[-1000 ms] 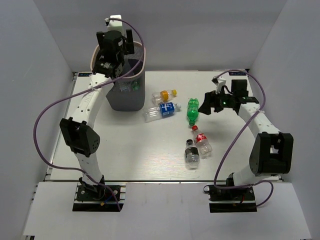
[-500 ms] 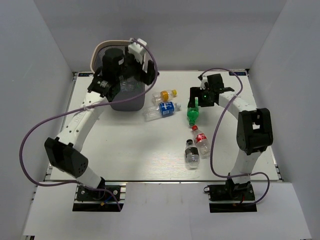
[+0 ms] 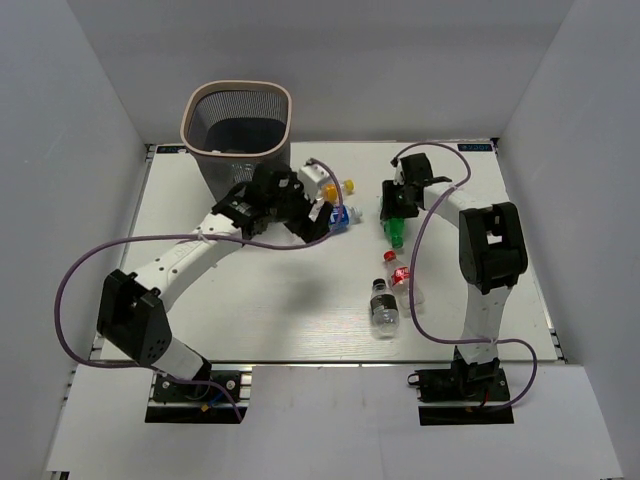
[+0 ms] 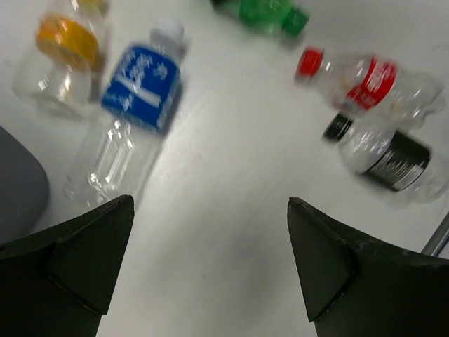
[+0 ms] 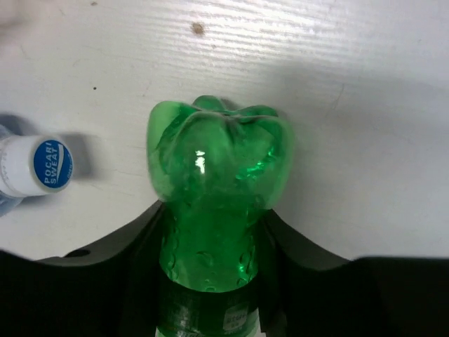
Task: Put the plastic bottles in the bin
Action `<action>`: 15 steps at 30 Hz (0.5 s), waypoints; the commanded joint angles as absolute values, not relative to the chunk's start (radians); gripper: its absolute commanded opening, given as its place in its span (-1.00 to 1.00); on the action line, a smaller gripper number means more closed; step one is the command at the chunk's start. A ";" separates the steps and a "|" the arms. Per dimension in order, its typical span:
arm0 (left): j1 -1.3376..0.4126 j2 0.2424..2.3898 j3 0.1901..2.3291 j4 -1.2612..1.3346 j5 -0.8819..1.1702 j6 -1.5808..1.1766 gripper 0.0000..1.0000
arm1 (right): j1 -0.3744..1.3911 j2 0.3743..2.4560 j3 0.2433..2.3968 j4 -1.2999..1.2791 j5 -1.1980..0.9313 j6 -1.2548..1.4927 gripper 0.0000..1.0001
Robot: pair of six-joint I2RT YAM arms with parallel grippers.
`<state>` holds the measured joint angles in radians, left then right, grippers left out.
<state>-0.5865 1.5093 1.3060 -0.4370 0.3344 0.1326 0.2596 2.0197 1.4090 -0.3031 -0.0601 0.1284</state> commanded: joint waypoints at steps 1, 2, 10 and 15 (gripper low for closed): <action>-0.624 1.500 1.220 -0.466 0.227 0.167 1.00 | 0.255 2.008 1.460 -0.296 -0.063 0.114 -0.26; -0.624 1.500 1.175 -0.456 0.215 0.176 1.00 | 0.252 1.991 1.471 -0.299 -0.070 0.082 -0.40; -0.707 1.491 1.008 -0.350 0.268 0.094 1.00 | 0.262 1.812 1.707 -0.212 -0.537 -0.042 -0.86; -0.727 1.502 0.963 -0.324 0.340 -0.020 1.00 | 0.313 1.876 1.862 0.082 -0.696 0.092 -0.86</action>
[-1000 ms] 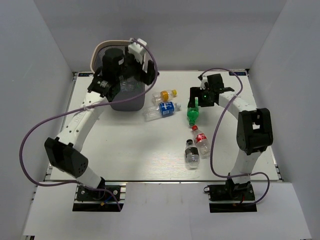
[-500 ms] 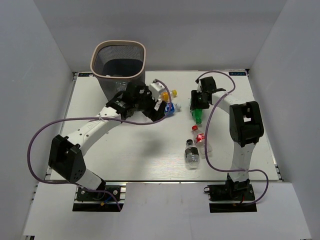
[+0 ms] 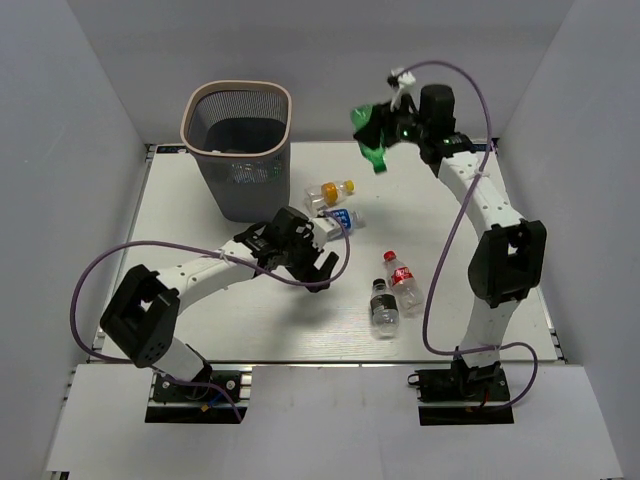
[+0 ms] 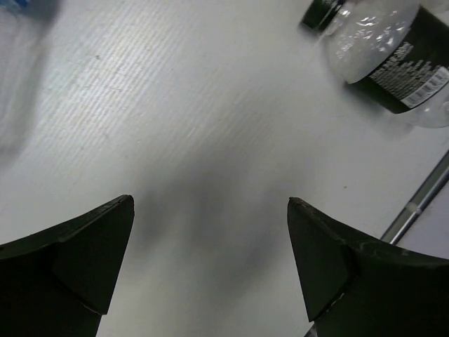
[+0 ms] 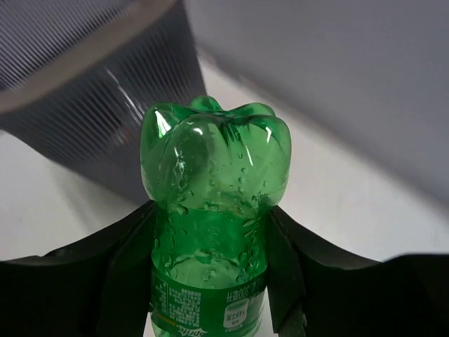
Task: Put the plastic bottles in the bin
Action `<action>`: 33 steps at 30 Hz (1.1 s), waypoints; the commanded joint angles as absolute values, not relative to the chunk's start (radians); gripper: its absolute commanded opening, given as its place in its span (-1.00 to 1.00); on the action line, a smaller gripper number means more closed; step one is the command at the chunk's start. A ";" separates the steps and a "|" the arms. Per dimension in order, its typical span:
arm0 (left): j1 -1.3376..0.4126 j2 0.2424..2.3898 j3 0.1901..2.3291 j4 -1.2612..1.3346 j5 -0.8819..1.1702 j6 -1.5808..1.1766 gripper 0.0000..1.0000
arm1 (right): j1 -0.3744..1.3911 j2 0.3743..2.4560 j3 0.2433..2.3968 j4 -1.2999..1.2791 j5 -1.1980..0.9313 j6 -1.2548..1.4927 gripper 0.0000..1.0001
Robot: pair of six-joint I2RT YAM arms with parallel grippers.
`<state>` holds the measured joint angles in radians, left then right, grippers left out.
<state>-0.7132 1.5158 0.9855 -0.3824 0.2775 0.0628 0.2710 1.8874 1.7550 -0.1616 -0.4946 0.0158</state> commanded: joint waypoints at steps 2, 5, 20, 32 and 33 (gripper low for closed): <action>-0.736 1.502 0.927 -0.313 0.359 -0.046 1.00 | 0.347 1.902 1.902 0.262 -0.727 0.127 -0.83; -0.747 1.484 0.874 -0.285 0.373 -0.084 1.00 | 0.393 2.009 2.037 0.477 -0.742 0.231 -0.83; -0.796 1.342 0.761 -0.305 0.362 -0.182 1.00 | 0.615 2.365 2.391 0.775 -0.400 0.179 -0.70; -0.876 1.488 0.949 -0.198 0.301 -0.369 1.00 | 0.575 2.216 2.273 0.703 -0.364 0.078 0.81; -0.876 1.503 0.966 -0.198 0.273 -0.392 1.00 | 0.545 2.170 2.261 0.651 -0.350 0.066 0.81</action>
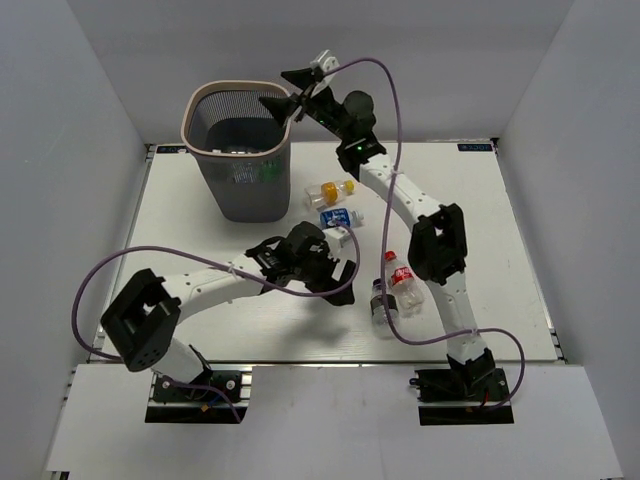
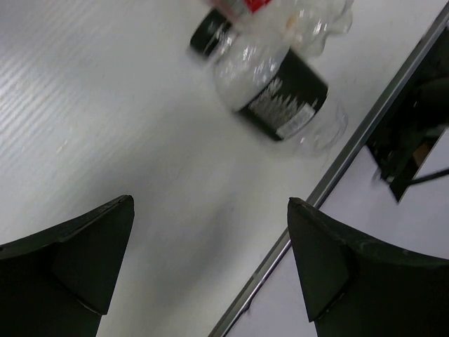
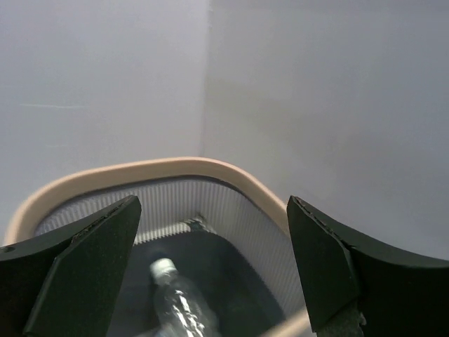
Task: Put the plastic bottles in the bin
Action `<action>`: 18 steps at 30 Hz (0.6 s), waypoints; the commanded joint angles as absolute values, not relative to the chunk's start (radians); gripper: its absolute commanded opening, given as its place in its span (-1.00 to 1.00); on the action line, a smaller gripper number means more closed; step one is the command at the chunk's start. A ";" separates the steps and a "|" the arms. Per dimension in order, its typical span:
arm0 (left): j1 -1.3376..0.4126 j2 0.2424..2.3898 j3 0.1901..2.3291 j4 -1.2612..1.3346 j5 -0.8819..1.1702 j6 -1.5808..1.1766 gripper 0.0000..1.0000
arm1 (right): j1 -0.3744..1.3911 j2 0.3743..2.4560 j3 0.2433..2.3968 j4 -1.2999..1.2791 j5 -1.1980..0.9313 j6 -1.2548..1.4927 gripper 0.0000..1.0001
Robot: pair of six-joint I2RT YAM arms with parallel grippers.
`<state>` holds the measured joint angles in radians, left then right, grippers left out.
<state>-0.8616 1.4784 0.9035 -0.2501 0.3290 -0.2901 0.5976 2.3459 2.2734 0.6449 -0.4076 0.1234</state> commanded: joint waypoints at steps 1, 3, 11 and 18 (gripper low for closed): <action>-0.876 1.518 0.995 -0.198 0.273 -0.409 1.00 | 0.535 2.145 2.241 0.567 -0.291 0.040 0.76; -0.887 1.564 1.023 -0.207 0.258 -0.490 1.00 | 0.490 2.048 2.194 0.341 -0.220 0.014 -0.33; -0.928 1.678 1.118 -0.215 0.249 -0.735 1.00 | 0.243 1.606 1.545 -0.138 -0.185 -0.047 -0.58; -0.992 1.798 1.244 -0.261 0.232 -0.781 1.00 | 0.098 1.313 1.088 -0.259 -0.254 -0.091 0.60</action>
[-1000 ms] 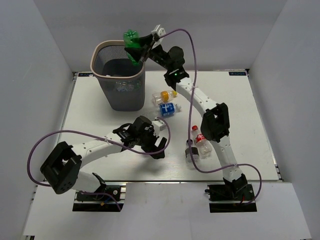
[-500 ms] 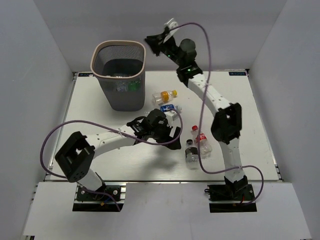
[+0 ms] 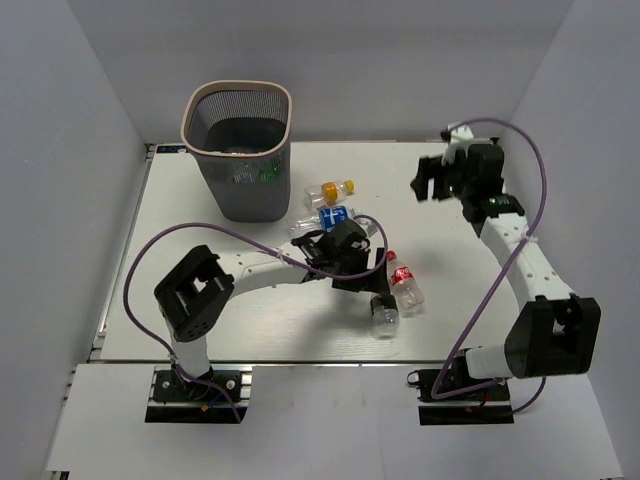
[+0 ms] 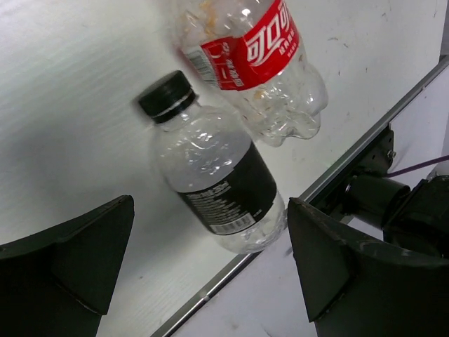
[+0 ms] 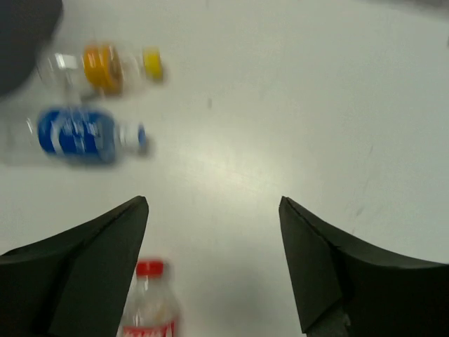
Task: Put the plastic bottles in the bin
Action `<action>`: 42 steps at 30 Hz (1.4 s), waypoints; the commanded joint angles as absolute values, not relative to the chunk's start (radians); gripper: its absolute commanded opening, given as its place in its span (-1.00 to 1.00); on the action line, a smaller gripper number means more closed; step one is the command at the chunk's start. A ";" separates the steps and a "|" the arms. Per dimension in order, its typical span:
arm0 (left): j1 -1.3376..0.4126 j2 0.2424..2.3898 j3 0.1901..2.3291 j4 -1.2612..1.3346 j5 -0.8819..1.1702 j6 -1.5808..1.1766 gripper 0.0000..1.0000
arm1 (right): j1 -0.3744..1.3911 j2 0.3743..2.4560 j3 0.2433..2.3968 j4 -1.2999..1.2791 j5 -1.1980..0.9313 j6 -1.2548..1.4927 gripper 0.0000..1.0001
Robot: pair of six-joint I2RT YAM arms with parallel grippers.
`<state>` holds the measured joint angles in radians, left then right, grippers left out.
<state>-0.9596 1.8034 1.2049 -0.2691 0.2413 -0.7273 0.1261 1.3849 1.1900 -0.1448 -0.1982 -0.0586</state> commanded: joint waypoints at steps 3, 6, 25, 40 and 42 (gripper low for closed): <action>-1.020 1.850 1.307 -0.291 0.219 -0.792 1.00 | 0.072 1.237 0.981 -0.291 -0.268 -0.097 0.64; -1.045 1.908 1.361 -0.409 0.155 -0.804 1.00 | 0.046 1.189 0.937 -0.308 -0.270 -0.091 0.64; -1.076 1.794 1.371 -0.673 -0.175 -0.703 -0.41 | -0.015 1.279 1.000 -0.557 -0.652 -0.219 0.42; -0.663 1.804 2.047 -0.750 -0.362 -0.301 -0.59 | 0.094 1.359 0.979 -0.667 -0.614 -0.273 0.79; -0.629 1.908 2.265 -0.768 -0.342 -0.291 -0.59 | 0.101 1.361 0.959 -0.655 -0.588 -0.265 0.79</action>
<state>-0.6682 1.8259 2.0743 -0.7547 -0.3622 -0.3603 0.0929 1.3796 0.9878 -0.6548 -0.6289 -0.2668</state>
